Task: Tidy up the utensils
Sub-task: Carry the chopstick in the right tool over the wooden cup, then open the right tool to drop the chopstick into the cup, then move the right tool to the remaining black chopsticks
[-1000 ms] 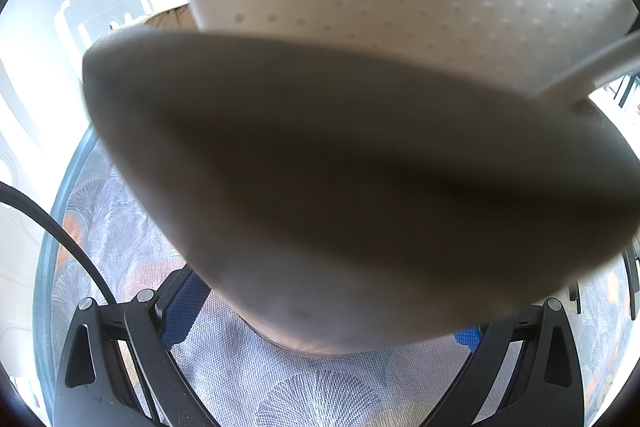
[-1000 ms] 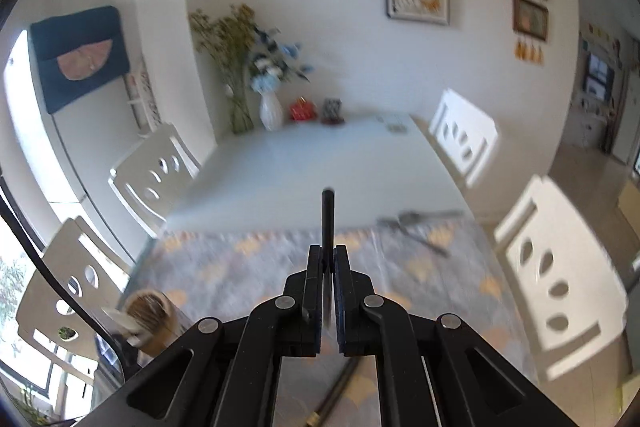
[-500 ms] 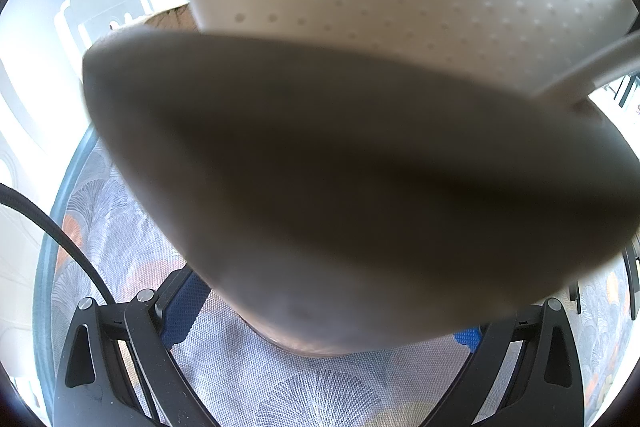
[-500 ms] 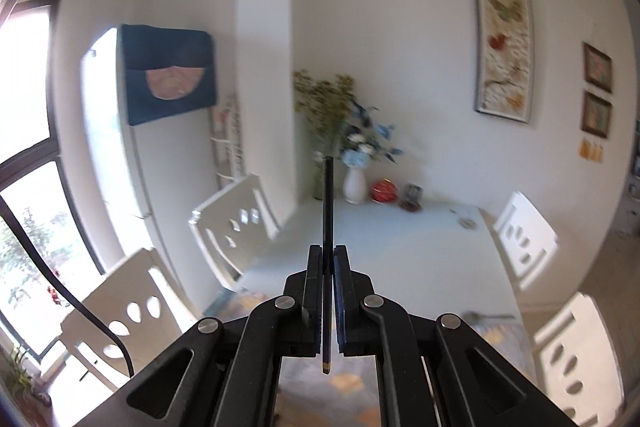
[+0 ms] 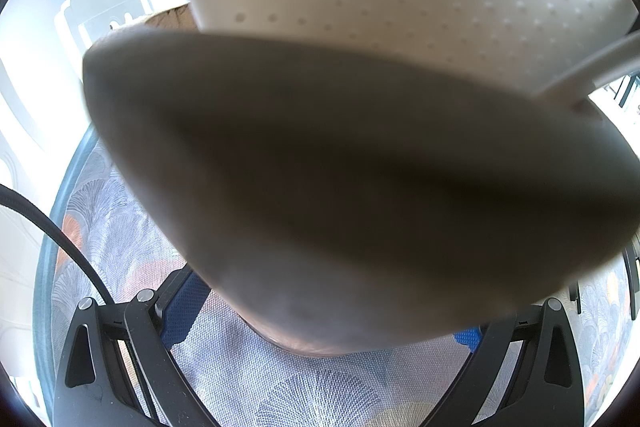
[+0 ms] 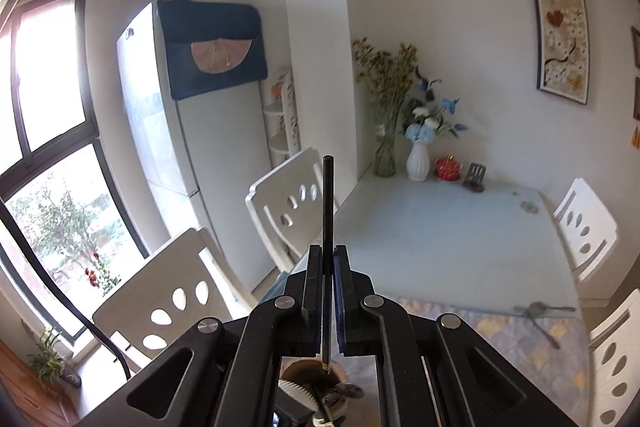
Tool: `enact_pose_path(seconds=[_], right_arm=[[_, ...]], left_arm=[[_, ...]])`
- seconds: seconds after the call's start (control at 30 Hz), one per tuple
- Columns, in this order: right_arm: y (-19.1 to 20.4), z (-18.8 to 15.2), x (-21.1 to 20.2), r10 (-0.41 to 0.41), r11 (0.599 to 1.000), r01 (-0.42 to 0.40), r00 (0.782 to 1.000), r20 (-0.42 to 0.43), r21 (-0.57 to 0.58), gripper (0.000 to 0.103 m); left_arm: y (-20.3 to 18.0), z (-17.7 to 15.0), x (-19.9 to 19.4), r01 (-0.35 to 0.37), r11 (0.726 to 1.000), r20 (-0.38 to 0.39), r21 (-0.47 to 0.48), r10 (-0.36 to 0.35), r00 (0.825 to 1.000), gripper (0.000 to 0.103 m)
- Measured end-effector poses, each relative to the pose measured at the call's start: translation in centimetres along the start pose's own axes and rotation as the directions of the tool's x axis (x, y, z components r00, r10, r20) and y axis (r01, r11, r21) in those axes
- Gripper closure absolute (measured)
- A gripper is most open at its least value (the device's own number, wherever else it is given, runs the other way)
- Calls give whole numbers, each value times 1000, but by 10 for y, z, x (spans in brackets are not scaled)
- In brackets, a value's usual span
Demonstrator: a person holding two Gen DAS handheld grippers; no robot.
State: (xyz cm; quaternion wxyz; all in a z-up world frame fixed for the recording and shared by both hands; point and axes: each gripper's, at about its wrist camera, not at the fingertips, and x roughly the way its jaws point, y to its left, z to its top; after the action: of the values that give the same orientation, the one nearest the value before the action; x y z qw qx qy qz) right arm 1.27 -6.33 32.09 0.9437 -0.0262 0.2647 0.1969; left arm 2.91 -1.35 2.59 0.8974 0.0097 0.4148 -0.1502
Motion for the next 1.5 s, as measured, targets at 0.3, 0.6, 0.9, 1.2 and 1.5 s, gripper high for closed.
enact_pose_path(seconds=[0.3,0.6,0.9,1.2,1.5], right_arm=[[4,-16,17,-1,1000,0,998,-57,-15,99],[-13,-7,-18,46,998,-45,998,-37,39,58],[-39,10,-88,-97,994,90,988,122,61,19],[-82,10,-143,-239,966,213,953,187,149,18],[-158,-52,-105,-319,886,338,941,-113,316,16]], left_arm=[[0,0,0,0,1000,0,0,0,1000,3],[-3,0,1,1,1000,-1,-1,-1,1000,3],[-1,3,-2,2,1000,-1,-2,-2,1000,3],[-1,3,-2,2,1000,-2,-2,-2,1000,3],[-1,3,-2,2,1000,-1,-2,-2,1000,3]])
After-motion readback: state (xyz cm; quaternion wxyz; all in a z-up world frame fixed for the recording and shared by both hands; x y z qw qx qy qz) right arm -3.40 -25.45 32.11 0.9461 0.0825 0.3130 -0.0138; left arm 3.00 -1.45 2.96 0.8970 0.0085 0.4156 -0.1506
